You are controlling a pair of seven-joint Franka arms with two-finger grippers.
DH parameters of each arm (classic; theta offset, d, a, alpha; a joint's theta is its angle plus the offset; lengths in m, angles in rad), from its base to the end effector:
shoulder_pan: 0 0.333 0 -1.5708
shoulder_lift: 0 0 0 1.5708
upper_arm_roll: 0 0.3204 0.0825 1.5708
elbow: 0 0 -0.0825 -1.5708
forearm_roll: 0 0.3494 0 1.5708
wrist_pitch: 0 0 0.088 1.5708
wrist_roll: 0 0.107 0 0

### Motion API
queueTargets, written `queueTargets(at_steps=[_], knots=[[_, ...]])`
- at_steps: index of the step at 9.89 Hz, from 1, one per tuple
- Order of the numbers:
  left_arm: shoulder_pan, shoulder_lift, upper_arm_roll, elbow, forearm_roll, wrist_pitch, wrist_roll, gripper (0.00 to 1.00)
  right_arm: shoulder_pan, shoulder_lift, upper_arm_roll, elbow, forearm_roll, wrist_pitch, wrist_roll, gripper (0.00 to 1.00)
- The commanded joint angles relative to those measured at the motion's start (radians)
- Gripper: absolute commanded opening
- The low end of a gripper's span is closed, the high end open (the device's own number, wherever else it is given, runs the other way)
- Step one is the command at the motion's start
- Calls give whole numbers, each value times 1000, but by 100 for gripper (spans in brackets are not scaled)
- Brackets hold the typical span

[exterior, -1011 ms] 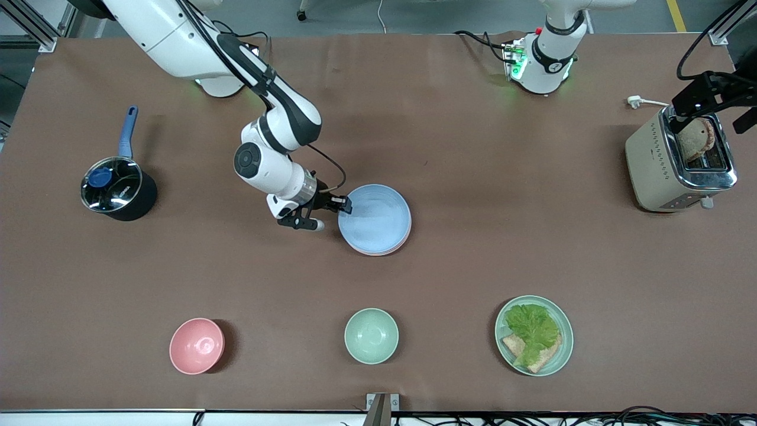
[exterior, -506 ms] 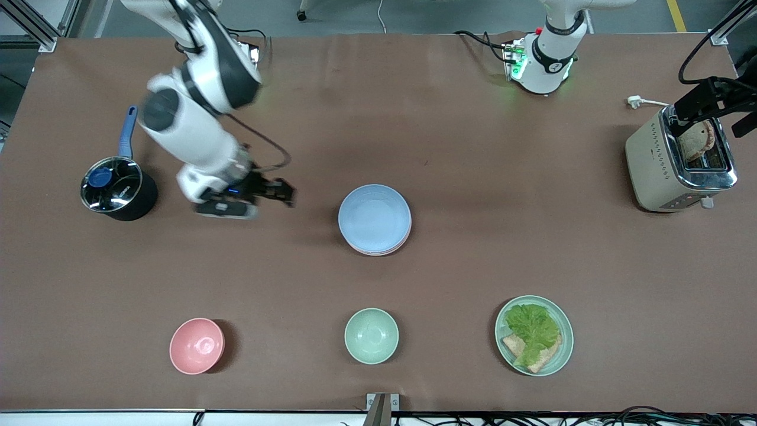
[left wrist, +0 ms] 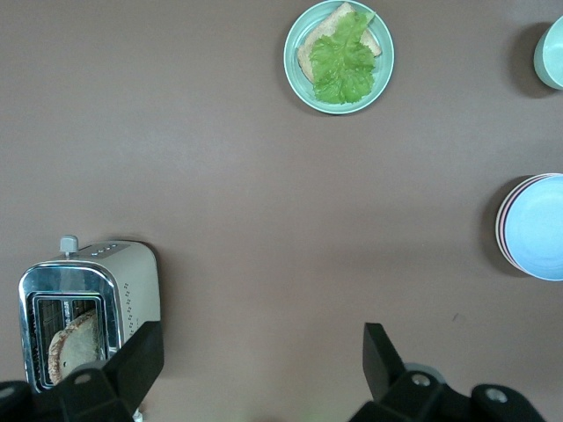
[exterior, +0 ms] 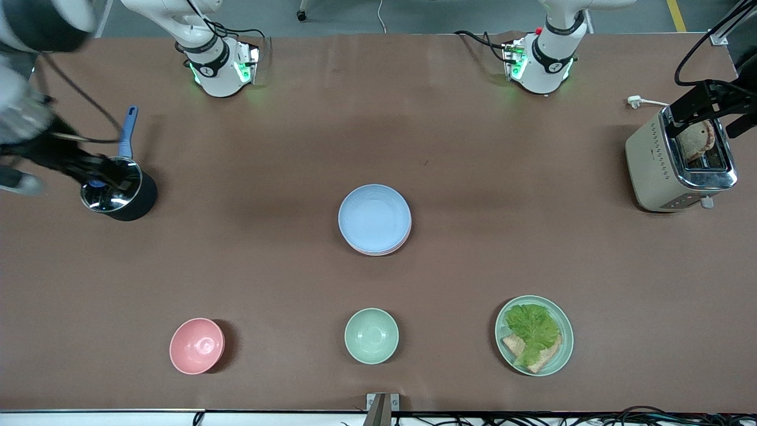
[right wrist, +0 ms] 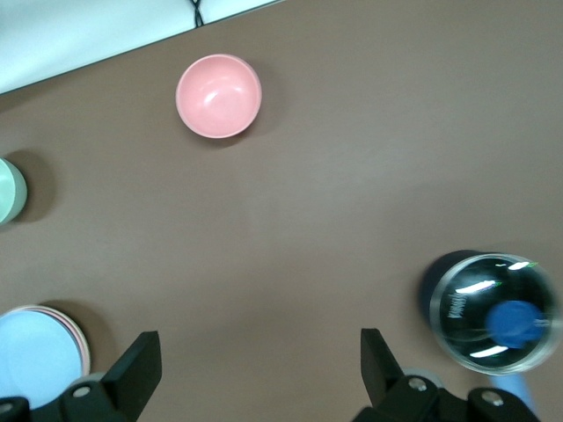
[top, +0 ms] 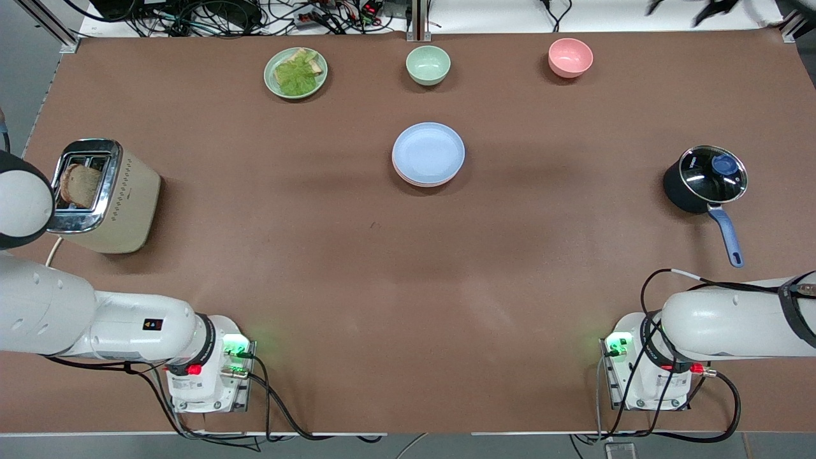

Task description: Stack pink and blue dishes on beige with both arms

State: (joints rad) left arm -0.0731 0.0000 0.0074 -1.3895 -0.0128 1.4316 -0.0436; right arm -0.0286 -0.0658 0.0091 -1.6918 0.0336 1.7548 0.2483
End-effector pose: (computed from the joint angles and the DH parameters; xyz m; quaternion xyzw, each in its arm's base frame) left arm 0.5025 -0.0346 0.6944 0.9997 -0.0121 0.0207 0.0075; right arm 0.5157 -0.0069 0.6265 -0.9886 0.1352 -0.0621 0.0236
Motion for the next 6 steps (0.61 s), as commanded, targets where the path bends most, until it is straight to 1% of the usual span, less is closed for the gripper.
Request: queueTargets(at_steps=[1,2,3,4,6], knots=[[4,-14,-3,-46,4,-2,-10,100,10,21,-76,130,-3,-122,-99,100],[4,-14,-10,-46,20,-2,-10,100,-7,27,-74,191,-9,-197,-103,100],[1,-12,-12,-46,20,-2,-15,100,-19,67,-70,246,-9,-236,-112,100],[1,-12,-13,-46,19,-2,-47,100,-14,89,-70,277,-8,-257,-135,100],[3,-14,-18,-48,19,-3,-53,100,-13,87,-70,277,-9,-259,-175,100]])
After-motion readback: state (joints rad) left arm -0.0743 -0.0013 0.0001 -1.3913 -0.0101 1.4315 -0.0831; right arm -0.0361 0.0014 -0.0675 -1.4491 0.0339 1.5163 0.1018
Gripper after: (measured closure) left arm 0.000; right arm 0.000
